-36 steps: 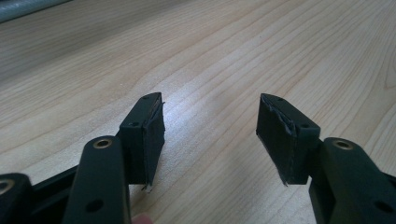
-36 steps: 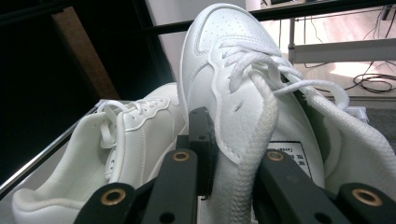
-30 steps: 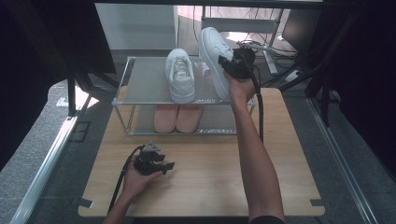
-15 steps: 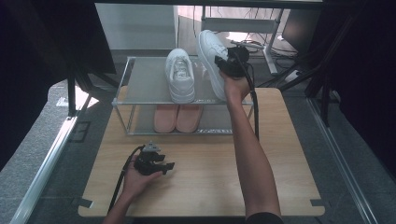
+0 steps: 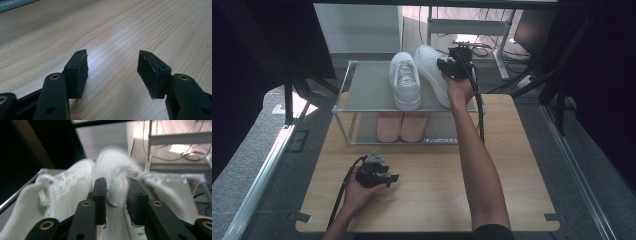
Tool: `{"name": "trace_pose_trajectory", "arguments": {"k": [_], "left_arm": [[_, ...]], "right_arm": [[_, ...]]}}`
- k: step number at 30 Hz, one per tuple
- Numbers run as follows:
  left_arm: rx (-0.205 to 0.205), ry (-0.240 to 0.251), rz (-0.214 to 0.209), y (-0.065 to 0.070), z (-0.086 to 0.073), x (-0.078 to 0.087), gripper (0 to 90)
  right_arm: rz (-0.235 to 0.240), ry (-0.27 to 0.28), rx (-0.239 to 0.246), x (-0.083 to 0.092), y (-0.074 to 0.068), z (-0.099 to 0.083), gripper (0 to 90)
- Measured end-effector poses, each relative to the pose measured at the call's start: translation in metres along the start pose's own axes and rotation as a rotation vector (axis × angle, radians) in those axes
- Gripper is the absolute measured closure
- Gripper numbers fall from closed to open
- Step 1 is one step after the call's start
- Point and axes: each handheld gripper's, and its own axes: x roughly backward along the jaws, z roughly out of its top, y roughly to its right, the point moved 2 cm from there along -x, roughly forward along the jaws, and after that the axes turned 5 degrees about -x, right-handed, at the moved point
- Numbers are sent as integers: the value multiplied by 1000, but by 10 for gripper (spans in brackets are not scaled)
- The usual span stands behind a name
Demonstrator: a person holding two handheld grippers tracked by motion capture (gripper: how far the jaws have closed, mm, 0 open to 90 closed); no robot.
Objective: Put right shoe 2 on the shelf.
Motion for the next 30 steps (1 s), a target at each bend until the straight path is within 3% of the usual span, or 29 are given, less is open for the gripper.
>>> {"name": "trace_pose_trajectory", "arguments": {"k": [2,5,11,17,21,30], "left_arm": [[1,3,2,0,0,0,424],[1,-5,0,1,0,-1,424],[-4,-6,-2,2,0,-2,424],[2,1,1,2,0,-1,424],[-2,-6,4,1,0,0,425],[9,-10,7,3,0,-2,424]], "right_arm": [[18,9,-11,2,2,1,712],[70,51,-37,8,4,4,701],[110,56,-8,23,-2,7,721],[149,48,36,39,4,1,835],[159,44,52,53,16,-5,888],[114,50,55,83,57,-26,893]]}}
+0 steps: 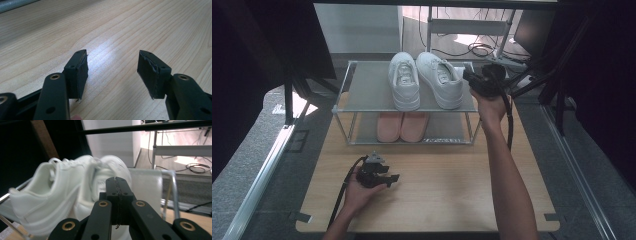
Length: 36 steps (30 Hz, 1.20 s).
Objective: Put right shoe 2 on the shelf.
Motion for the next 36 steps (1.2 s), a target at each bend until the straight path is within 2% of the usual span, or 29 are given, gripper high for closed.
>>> {"name": "trace_pose_trajectory", "arguments": {"k": [1,2,6,12,16,18,20,26,31,36], "left_arm": [[-17,1,2,-1,0,0,425],[-8,3,2,0,0,-1,425],[-18,-2,3,0,1,-2,425],[-20,-4,4,0,0,-3,424],[-11,-4,5,0,0,-3,424],[-24,-4,6,-1,0,-2,424],[-13,-4,6,-1,0,-2,424],[-20,-4,5,-2,0,-1,424],[-12,-7,5,-1,0,-2,424],[-22,-8,3,-2,0,-3,424]], "right_arm": [[-4,-3,-3,2,4,-3,893],[-11,-7,-3,4,9,-7,893],[-23,-26,-22,9,26,-20,893],[-24,-54,-47,5,39,-37,894],[-25,-74,-56,-3,42,-45,893],[-26,-86,-58,-8,42,-48,894],[-25,-97,-61,-13,41,-51,894],[-24,-123,-58,-26,38,-58,893],[-16,-138,-53,-32,35,-62,894],[-18,-140,-47,-33,33,-62,894]]}}
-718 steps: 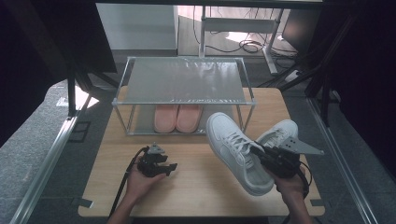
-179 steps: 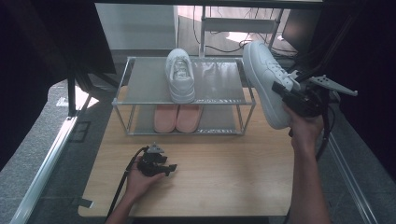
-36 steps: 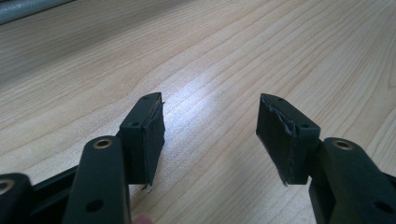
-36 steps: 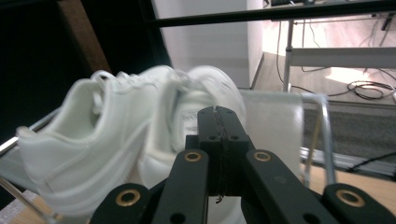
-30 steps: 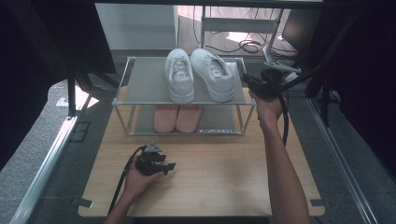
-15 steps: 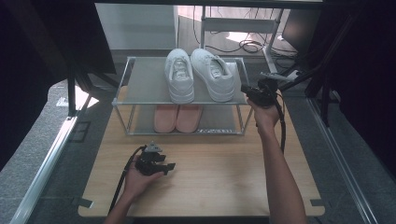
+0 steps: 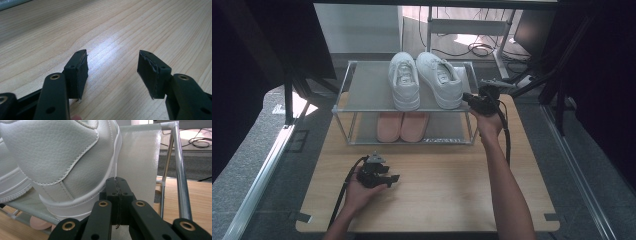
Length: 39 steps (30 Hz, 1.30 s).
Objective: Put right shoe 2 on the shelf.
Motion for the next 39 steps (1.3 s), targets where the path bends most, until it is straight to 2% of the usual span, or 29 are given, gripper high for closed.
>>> {"name": "trace_pose_trajectory", "arguments": {"k": [12,28,39], "left_arm": [[16,-6,-7,2,0,-4,424],[5,-11,-9,2,1,-7,425],[0,-14,-13,4,2,-9,424]], "right_arm": [[-8,8,16,1,-3,0,897],[-10,23,21,2,-9,1,898],[-23,10,29,1,-12,1,898]]}}
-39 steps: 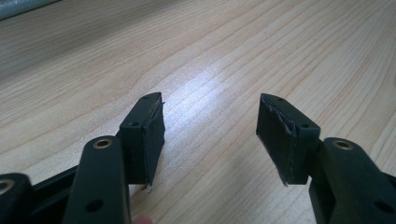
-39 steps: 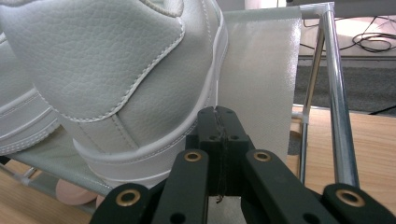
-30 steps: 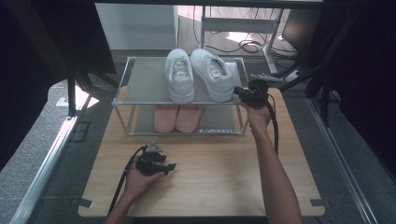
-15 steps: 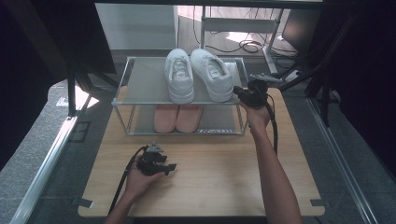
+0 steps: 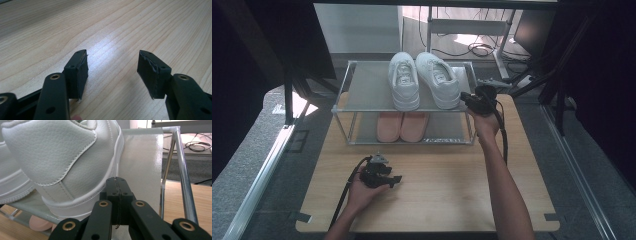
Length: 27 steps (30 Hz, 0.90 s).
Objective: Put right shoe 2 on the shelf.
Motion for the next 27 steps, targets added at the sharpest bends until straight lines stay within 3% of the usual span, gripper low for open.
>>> {"name": "trace_pose_trajectory", "arguments": {"k": [4,9,15,17,20,27], "left_arm": [[8,3,0,0,0,0,424],[-3,1,-1,1,1,0,424],[6,4,-1,0,1,0,425],[5,2,-2,0,1,0,424],[8,4,-3,2,1,0,425],[-2,7,-3,1,2,1,424]], "right_arm": [[2,-14,-7,-2,2,-1,898],[-35,-14,25,-2,-5,-1,899],[1,-14,2,-2,-8,-1,899],[64,-29,-19,-3,-13,-2,899],[80,-35,33,-6,-31,-3,898],[117,-45,26,-9,-39,-5,898]]}}
